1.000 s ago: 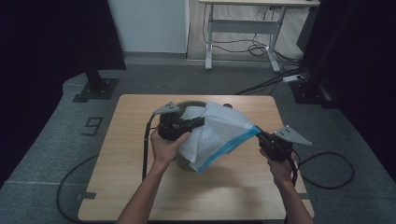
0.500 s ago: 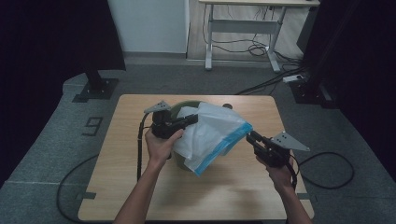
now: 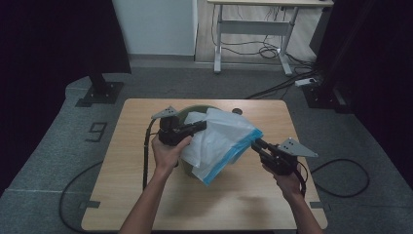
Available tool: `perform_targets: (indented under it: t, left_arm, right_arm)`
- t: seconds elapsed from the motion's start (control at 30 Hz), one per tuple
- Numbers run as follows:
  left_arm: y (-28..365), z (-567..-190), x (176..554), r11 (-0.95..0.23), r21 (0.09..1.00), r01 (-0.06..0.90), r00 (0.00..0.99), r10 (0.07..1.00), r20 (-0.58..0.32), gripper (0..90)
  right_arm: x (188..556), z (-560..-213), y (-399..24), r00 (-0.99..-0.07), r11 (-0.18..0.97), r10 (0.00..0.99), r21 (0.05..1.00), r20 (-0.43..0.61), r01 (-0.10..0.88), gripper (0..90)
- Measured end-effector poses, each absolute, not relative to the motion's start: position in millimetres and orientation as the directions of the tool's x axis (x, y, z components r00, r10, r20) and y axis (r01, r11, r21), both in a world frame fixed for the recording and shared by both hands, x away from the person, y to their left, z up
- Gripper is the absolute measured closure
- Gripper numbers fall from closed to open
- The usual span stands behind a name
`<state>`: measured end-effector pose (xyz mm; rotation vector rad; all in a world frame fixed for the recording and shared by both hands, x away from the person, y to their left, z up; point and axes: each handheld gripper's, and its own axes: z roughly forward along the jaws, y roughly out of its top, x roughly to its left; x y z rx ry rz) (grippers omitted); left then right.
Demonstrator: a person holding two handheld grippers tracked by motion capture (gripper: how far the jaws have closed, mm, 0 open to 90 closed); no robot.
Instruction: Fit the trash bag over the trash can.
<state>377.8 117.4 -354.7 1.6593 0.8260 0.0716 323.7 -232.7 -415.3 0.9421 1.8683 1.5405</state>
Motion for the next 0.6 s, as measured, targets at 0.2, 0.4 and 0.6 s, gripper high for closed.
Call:
perform_targets:
  t: [0.2,0.4,0.6]
  left_arm:
    - [119.6,-354.6,377.0,-0.025,0.879,0.476,0.744,0.545,-0.387,89.7]
    - [118.0,-355.4,377.1,-0.033,0.878,0.477,0.747,0.543,-0.385,89.7]
    - [118.2,-358.4,379.7,-0.042,0.872,0.489,0.740,0.549,-0.389,89.7]
  right_arm:
    - [324.8,-414.8,-232.3,-0.616,0.098,0.787,0.980,0.029,0.172,73.2]
    - [326.8,-411.4,-229.8,-0.622,0.094,0.783,0.981,0.033,0.170,76.2]
    - [329.4,-408.3,-230.2,-0.636,0.057,0.770,0.986,0.058,0.159,86.7]
